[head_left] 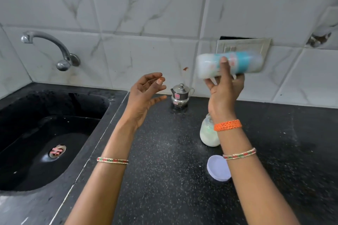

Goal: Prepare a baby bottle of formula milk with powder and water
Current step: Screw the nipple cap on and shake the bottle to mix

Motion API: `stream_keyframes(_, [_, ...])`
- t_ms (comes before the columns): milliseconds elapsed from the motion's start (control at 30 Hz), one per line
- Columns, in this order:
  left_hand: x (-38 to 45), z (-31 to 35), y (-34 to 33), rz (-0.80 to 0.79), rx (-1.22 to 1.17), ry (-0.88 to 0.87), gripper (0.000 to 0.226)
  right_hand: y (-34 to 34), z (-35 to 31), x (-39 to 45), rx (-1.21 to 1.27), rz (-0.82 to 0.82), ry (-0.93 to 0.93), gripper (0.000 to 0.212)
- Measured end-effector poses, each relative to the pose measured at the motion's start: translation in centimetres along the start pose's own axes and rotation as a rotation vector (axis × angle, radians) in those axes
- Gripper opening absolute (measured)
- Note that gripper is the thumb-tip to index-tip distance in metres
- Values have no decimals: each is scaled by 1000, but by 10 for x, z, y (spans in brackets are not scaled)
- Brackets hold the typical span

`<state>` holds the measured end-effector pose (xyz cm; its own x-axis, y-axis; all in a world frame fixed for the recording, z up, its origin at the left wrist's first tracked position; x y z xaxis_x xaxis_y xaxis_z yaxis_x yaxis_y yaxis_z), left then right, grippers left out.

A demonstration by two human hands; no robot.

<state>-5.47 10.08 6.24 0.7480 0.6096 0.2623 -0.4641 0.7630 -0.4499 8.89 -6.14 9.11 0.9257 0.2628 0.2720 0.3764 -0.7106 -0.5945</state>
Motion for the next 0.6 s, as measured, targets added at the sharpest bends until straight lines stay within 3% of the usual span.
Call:
stream_keyframes(33, [0,-2,-1,0,-10,4,31,-1,1,-2,12,6,3,46])
stream_keyframes(133, [-1,-6,-3,-42,24,18,25,-24,24,-20,-399,-330,-77,52])
stream_keyframes(167, [0,-5,-4,-58,26,17,24,-23,23,-20,-425,-328,-57,52])
stream_keyframes(233, [0,-4,-4,-62,5,16,26,-12,11,-9,-143,-161,-52,46])
stream_keyframes(300, [-2,-6,-4,-52,-10,22,29,-13,10,-3,9,-158,-78,41])
stream_keyframes(400, [-4,-7,-4,-72,58,25,25,-35,26,-20,-465,-489,-78,52])
stream_keyframes(533, [1,-4,-4,-85,62,16,31,-50,21,-22,-512,-520,26,44])
stream_keyframes(600, [0,-8,-6,-126,88,51,39,-69,27,-32,-712,-696,95,46])
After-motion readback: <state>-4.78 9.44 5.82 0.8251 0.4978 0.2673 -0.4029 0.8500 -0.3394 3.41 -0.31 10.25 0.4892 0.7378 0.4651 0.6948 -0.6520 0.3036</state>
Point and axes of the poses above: each hand's wrist, its own x-axis towards the middle knuckle, its own y-axis out of the back of the hand, z = x × y, the point moved 9 cm from there along x, towards the middle knuckle, and after that the axes turned 7 degrees about -x, right-handed, at the moved point
